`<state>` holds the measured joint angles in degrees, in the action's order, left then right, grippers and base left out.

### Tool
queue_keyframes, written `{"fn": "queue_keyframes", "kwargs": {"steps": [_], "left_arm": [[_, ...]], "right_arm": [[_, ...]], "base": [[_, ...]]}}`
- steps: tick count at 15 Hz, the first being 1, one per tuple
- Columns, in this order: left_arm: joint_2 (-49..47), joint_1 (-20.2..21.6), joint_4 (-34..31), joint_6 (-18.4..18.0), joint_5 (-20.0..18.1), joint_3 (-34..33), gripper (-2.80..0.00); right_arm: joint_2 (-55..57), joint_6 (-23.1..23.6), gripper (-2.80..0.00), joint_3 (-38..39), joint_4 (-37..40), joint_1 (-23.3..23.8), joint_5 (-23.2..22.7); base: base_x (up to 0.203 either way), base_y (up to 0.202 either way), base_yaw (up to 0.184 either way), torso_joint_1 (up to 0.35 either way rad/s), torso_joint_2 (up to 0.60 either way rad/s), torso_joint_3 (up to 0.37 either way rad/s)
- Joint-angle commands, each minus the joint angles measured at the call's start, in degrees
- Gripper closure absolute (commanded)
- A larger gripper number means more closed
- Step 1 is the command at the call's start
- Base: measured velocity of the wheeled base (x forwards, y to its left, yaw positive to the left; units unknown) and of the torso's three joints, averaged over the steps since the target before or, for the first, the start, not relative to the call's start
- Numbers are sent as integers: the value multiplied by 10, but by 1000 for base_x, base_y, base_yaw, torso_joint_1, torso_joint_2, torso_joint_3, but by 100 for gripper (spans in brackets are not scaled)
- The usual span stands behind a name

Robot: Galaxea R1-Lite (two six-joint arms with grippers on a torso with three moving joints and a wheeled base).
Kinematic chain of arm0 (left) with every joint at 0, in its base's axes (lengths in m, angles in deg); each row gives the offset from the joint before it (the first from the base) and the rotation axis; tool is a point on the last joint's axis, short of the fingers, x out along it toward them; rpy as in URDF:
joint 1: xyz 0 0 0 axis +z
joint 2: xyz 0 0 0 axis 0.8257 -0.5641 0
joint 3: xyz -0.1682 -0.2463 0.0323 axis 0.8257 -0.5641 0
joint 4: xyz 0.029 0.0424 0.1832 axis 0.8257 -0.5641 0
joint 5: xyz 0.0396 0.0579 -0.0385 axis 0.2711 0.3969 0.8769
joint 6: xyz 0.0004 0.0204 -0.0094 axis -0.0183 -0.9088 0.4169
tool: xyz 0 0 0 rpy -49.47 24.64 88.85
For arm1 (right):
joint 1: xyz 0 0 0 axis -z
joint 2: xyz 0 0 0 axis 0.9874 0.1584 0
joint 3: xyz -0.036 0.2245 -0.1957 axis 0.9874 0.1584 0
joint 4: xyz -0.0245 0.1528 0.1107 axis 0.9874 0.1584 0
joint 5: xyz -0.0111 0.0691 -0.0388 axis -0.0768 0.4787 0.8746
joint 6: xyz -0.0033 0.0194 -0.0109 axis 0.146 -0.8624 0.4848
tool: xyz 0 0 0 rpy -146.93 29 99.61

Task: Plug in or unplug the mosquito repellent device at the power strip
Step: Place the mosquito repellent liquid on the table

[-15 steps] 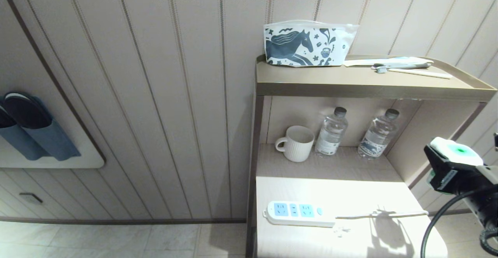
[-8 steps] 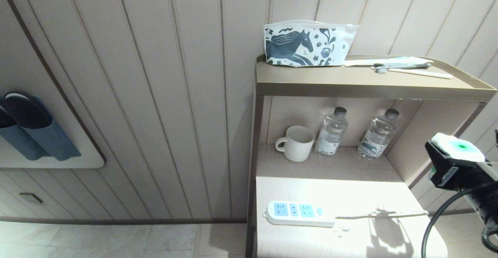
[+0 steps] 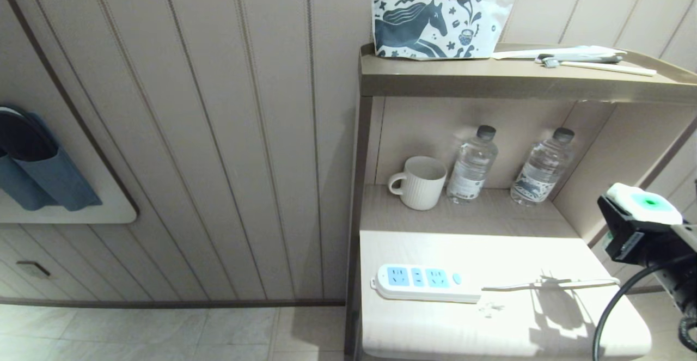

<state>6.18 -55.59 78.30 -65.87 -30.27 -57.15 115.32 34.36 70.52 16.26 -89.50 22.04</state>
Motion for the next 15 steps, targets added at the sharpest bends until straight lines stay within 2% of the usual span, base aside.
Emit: {"fn": "queue_keyframes", "kwargs": {"steps": [1, 9, 15], "left_arm": [[-1, 0, 0, 0, 0, 0, 0], [-1, 0, 0, 0, 0, 0, 0], [-1, 0, 0, 0, 0, 0, 0]], "right_arm": [[-12, 0, 0, -5, -3, -1, 2], [-13, 0, 0, -13, -2, 1, 2], [26, -19, 0, -36, -5, 5, -1]], "base": [[0, 0, 0, -231, 531, 292], [0, 0, 0, -216, 508, 293], [0, 0, 0, -45, 122, 75]]}}
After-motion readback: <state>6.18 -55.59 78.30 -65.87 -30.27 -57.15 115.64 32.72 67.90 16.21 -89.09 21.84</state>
